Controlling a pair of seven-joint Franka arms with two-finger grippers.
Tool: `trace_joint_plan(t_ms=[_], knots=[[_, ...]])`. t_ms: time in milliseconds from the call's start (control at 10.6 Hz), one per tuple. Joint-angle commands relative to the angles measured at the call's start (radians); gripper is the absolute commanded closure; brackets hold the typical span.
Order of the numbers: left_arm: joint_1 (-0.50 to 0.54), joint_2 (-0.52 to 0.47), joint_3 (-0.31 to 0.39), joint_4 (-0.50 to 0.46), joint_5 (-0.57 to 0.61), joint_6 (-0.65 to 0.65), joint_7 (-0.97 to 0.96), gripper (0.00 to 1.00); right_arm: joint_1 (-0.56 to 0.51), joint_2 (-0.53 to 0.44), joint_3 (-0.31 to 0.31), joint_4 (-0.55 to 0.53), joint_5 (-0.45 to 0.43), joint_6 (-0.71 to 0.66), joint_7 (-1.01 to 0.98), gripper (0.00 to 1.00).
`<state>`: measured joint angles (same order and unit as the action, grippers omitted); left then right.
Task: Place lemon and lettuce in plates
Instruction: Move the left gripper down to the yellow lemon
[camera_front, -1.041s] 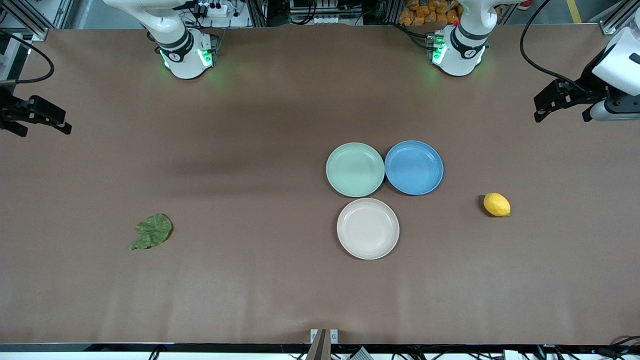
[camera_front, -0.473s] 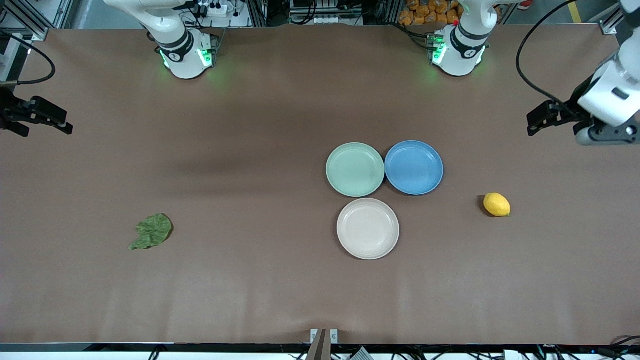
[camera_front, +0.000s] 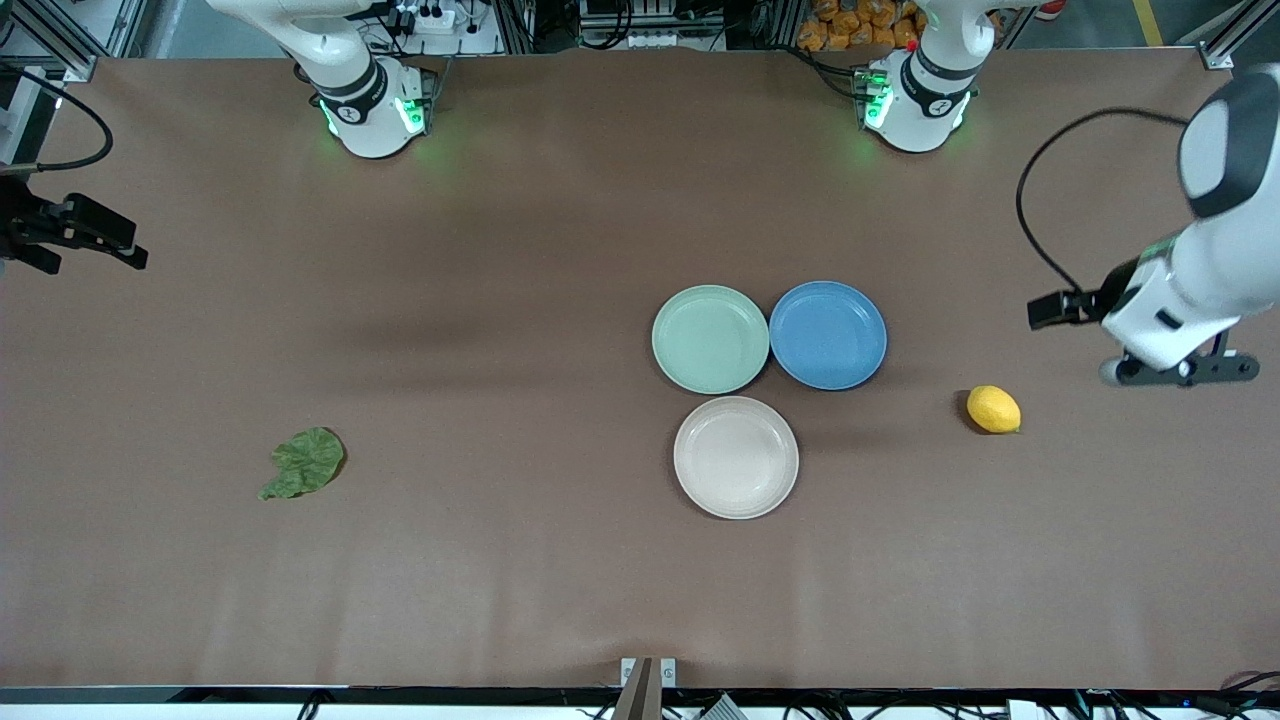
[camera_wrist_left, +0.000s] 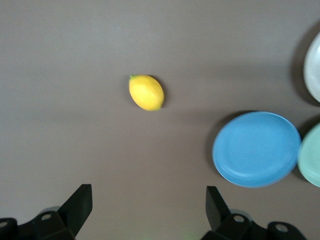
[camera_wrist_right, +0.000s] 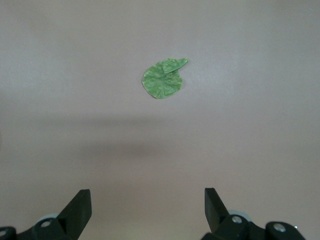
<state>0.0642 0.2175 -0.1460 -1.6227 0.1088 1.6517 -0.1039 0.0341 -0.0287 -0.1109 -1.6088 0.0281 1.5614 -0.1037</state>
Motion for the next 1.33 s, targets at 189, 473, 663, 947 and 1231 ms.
trace_joint_plan(t_ms=[189, 473, 663, 947, 1231], knots=[[0.025, 0.089, -0.004, 0.005, 0.025, 0.071, -0.017, 0.0, -0.006, -0.02, 0.005, -0.02, -0.002, 0.003, 0.009, 0.0], [0.057, 0.089, -0.004, -0.145, 0.008, 0.277, -0.142, 0.0, -0.006, -0.02, 0.007, -0.019, 0.0, 0.009, 0.009, 0.0], [0.057, 0.114, -0.004, -0.206, 0.009, 0.403, -0.294, 0.0, -0.006, -0.023, 0.007, -0.017, 0.0, 0.009, 0.009, 0.0], [0.051, 0.164, -0.004, -0.21, 0.011, 0.47, -0.446, 0.0, -0.003, -0.02, 0.01, -0.02, 0.003, 0.025, 0.013, 0.0], [0.071, 0.174, -0.004, -0.296, 0.009, 0.607, -0.462, 0.0, 0.0, -0.02, 0.011, -0.02, 0.01, 0.029, 0.036, 0.0]])
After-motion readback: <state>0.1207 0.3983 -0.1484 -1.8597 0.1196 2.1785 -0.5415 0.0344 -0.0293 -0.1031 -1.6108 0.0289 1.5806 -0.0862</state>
